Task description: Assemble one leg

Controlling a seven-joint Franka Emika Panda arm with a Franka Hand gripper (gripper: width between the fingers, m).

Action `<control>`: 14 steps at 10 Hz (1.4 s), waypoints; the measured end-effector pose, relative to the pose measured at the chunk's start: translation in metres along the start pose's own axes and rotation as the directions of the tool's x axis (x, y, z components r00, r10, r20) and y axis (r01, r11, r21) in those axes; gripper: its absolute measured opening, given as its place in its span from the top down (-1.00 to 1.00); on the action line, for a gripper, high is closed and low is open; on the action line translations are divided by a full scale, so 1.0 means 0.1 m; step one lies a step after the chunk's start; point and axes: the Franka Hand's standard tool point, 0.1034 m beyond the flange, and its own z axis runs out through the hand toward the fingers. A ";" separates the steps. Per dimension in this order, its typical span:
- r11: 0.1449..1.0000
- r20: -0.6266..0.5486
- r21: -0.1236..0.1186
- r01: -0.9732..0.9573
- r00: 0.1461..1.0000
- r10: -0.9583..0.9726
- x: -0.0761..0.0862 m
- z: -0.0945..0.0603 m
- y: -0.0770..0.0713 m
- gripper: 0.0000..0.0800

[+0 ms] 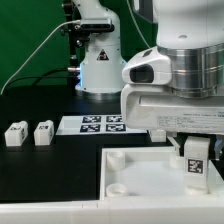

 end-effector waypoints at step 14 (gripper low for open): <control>0.913 -0.032 0.117 -0.391 0.917 0.397 0.00 0.02 -0.06 -0.62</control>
Offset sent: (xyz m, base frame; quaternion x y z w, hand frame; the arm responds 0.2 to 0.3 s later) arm 0.0026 -0.0153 -0.0048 0.0420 0.0728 0.4091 0.9086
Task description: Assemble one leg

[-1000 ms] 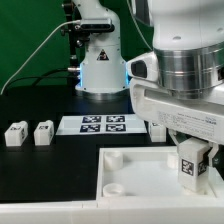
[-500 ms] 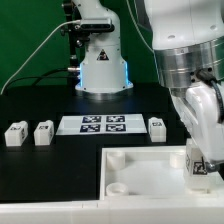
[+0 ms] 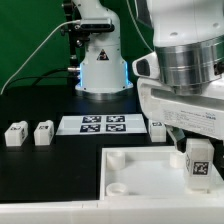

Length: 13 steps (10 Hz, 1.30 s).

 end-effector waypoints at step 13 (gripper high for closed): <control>0.990 -0.051 -0.029 -0.136 0.990 0.135 0.11 -0.06 0.01 0.26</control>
Offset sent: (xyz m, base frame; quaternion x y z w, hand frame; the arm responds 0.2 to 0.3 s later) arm 0.0148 -0.0099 0.0158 -0.0902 0.0485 -0.4230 0.9003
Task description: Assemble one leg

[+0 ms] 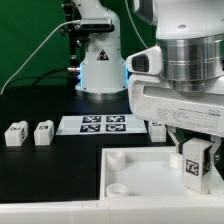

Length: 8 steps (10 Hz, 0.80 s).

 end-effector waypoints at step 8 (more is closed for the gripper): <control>0.992 0.013 0.026 0.121 0.992 -0.122 -0.06 -0.01 -0.05 -0.60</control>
Offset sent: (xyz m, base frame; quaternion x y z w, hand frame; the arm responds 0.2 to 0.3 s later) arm 0.0000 0.0000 0.0000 0.0000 0.0000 0.0000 1.0000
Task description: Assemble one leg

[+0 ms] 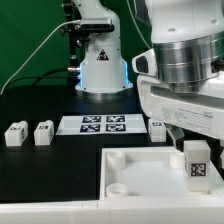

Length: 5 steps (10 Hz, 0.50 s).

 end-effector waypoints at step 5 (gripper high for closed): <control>0.763 -0.019 -0.028 0.645 0.763 -0.646 -0.02 0.02 -0.01 -0.62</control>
Offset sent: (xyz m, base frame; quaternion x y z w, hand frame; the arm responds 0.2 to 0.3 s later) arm 0.0000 0.0000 0.0000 0.0000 0.0000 -0.2667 0.9638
